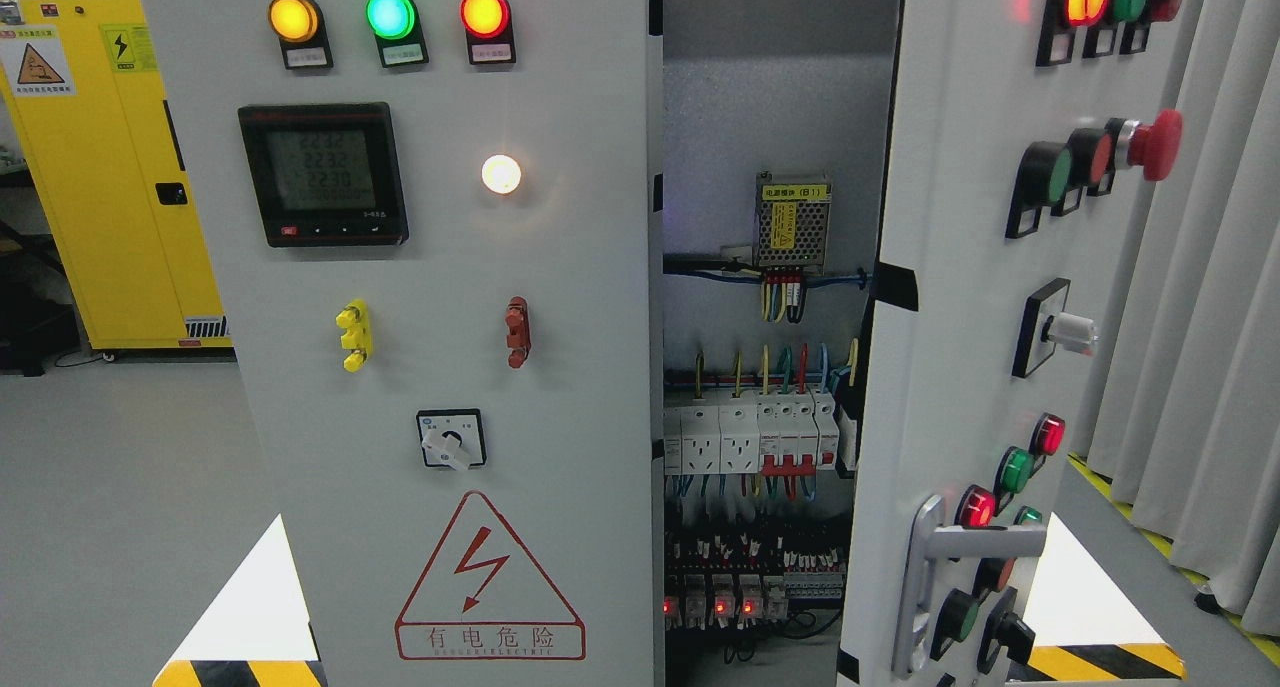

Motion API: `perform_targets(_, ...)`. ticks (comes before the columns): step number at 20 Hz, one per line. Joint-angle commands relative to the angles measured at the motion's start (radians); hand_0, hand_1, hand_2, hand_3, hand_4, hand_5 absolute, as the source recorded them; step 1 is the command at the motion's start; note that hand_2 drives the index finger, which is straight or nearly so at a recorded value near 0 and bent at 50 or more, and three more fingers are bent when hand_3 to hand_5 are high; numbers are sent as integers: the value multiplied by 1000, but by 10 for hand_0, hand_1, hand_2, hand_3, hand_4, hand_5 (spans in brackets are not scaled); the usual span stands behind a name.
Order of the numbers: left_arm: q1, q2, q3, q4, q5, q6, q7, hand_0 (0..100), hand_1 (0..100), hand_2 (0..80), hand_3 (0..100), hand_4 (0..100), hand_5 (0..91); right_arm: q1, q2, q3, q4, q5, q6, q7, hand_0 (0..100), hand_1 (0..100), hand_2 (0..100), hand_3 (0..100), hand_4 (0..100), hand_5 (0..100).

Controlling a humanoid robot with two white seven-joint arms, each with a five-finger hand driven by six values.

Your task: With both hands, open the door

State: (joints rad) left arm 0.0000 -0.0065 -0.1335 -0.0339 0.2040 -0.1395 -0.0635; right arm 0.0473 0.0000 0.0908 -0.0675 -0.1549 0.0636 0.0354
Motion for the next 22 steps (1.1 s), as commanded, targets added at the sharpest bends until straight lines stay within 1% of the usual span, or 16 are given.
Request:
perform_targets(1, -20, -24, 0, -20, -1, -9, 1, 0, 0, 0, 0, 0, 0, 0, -31, 0, 0, 0, -1, 0, 217, 0, 0, 0, 0, 0)
perform_targets(4, -20, -23, 0, -35, 0, -9, 1, 0, 0, 0, 0, 0, 0, 0, -31, 0, 0, 0, -1, 0, 217, 0, 0, 0, 0, 0)
perform_targets(6, 6, -18, 5, -98, 5, -9, -4, 0, 0, 0, 0, 0, 0, 0, -31, 0, 0, 0, -1, 0, 217, 0, 0, 0, 0, 0)
perform_targets(8, 72, -1, 6, -251, 15, -11, -47, 0, 0, 0, 0, 0, 0, 0, -31, 1, 0, 0, -1, 0, 217, 0, 0, 0, 0, 0)
perform_targets(10, 180, 60, 8, -534, 61, -9, -116, 0, 0, 0, 0, 0, 0, 2, -31, 1, 0, 0, -1, 0, 217, 0, 0, 0, 0, 0)
perform_targets(11, 220, 83, 8, -657, 89, -9, -136, 0, 0, 0, 0, 0, 0, 3, -31, 1, 0, 0, -1, 0, 217, 0, 0, 0, 0, 0)
perform_targets(14, 274, 144, 9, -965, 178, -8, -148, 0, 0, 0, 0, 0, 0, 9, -31, 0, 0, 0, -1, 0, 217, 0, 0, 0, 0, 0)
perform_targets(16, 296, 204, 26, -1114, 204, -9, -168, 0, 0, 0, 0, 0, 0, 11, -31, 1, 0, 0, -1, 0, 216, 0, 0, 0, 0, 0)
perform_targets(17, 310, 235, 41, -1189, 213, -9, -215, 0, 0, 0, 0, 0, 0, 14, -31, 0, 0, 0, -1, 0, 217, 0, 0, 0, 0, 0)
perform_targets(18, 322, 261, 63, -1251, 230, -9, -301, 0, 0, 0, 0, 0, 0, 16, -31, 0, 0, 0, -1, 0, 216, 0, 0, 0, 0, 0)
perform_targets(19, 327, 281, 92, -1294, 259, -9, -408, 0, 0, 0, 0, 0, 0, 16, -31, 0, -2, 0, -1, 0, 216, 0, 0, 0, 0, 0)
perform_targets(20, 328, 290, 115, -1320, 288, -6, -497, 0, 0, 0, 0, 0, 0, 17, -29, 0, 0, 0, -1, 0, 216, 0, 0, 0, 0, 0)
perform_targets(21, 327, 305, 132, -1340, 319, -6, -574, 0, 0, 0, 0, 0, 0, 17, -29, 0, -2, 0, -1, 0, 216, 0, 0, 0, 0, 0)
perform_targets(22, 327, 336, 135, -1356, 346, -6, -597, 0, 0, 0, 0, 0, 0, 19, -29, 0, 0, 0, -1, 0, 216, 0, 0, 0, 0, 0)
